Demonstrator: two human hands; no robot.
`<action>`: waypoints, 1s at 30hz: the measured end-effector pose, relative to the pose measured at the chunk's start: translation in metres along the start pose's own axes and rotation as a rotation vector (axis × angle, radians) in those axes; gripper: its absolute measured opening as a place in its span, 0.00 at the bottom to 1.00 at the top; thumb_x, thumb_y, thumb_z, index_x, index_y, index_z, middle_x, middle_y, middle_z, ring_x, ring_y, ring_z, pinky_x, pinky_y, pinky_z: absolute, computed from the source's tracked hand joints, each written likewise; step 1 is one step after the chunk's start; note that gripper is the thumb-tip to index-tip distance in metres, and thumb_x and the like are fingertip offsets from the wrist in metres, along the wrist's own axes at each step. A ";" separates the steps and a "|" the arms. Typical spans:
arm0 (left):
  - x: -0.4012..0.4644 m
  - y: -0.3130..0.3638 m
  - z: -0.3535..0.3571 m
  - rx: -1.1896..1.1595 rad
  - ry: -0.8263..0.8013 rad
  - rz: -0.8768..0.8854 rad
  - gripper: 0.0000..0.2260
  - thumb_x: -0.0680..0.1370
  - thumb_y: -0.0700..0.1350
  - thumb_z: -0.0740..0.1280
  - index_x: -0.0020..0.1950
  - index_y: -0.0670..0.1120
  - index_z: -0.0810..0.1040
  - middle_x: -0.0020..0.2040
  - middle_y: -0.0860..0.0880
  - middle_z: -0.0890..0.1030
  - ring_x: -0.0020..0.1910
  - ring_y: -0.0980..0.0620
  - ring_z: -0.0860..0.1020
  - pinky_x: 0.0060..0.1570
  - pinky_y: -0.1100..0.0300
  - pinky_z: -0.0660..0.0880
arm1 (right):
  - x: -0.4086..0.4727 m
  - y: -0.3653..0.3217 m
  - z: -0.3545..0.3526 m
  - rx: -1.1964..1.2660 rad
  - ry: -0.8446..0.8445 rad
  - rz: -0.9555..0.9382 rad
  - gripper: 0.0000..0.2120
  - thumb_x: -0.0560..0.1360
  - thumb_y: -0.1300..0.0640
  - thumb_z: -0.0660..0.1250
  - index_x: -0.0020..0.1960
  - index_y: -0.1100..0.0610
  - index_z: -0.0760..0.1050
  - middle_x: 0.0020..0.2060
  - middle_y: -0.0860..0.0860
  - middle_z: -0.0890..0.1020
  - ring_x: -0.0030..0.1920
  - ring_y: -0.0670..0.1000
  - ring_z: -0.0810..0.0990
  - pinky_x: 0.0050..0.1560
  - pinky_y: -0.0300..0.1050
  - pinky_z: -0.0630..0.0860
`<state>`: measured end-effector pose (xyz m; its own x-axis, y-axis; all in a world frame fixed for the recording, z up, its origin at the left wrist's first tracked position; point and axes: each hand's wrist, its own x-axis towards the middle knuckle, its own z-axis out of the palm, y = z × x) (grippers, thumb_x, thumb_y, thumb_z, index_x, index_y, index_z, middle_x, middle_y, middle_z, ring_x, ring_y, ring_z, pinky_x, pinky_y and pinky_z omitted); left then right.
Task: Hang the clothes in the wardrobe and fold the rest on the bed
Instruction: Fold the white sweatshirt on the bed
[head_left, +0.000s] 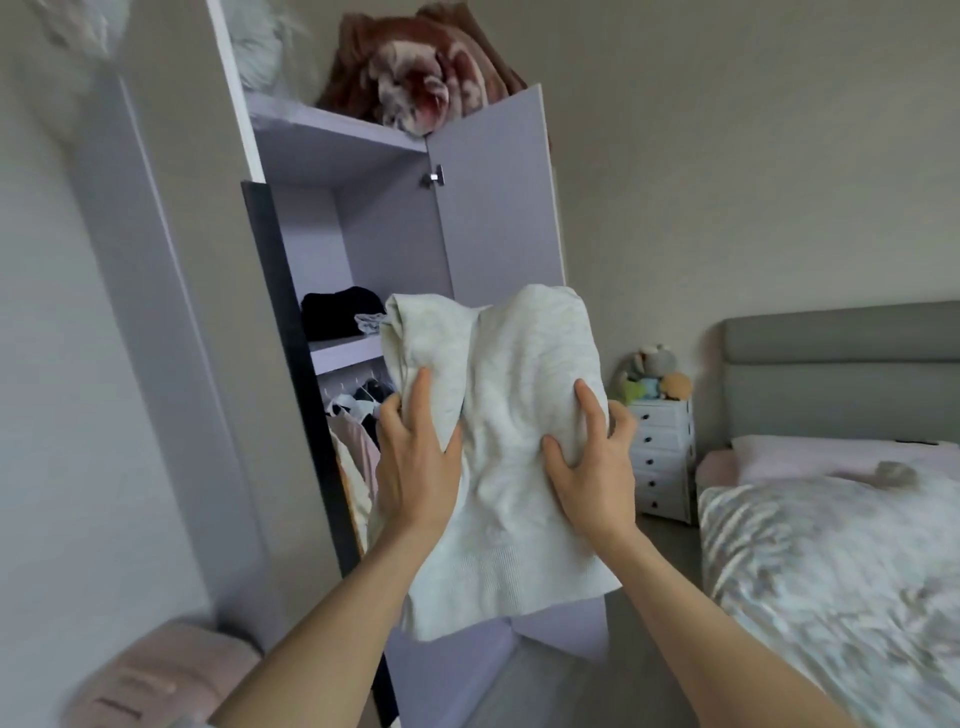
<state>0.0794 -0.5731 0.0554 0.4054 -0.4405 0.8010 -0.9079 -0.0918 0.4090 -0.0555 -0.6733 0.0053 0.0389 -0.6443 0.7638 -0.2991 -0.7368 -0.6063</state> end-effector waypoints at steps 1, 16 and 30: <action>0.004 -0.005 0.004 0.012 0.000 0.004 0.31 0.76 0.47 0.68 0.76 0.49 0.59 0.65 0.42 0.65 0.59 0.44 0.69 0.46 0.55 0.70 | 0.004 0.002 0.006 -0.001 0.000 -0.004 0.32 0.75 0.50 0.66 0.74 0.45 0.55 0.68 0.55 0.59 0.43 0.50 0.74 0.40 0.41 0.70; 0.111 -0.083 0.201 -0.052 0.093 -0.081 0.30 0.74 0.43 0.70 0.73 0.52 0.62 0.60 0.46 0.67 0.53 0.44 0.75 0.38 0.52 0.75 | 0.134 0.145 0.128 -0.009 -0.033 -0.029 0.32 0.75 0.48 0.66 0.73 0.40 0.54 0.68 0.52 0.59 0.46 0.47 0.72 0.45 0.43 0.71; 0.367 -0.210 0.297 0.132 0.341 -0.135 0.28 0.77 0.48 0.67 0.74 0.54 0.60 0.64 0.48 0.67 0.51 0.47 0.75 0.41 0.55 0.72 | 0.379 0.176 0.373 0.329 -0.167 -0.181 0.31 0.75 0.50 0.66 0.74 0.43 0.55 0.68 0.50 0.59 0.47 0.44 0.69 0.47 0.41 0.70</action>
<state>0.3870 -0.9804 0.1335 0.5140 -0.0966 0.8523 -0.8409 -0.2528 0.4785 0.2627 -1.1236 0.1059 0.2249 -0.5024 0.8349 0.0464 -0.8504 -0.5242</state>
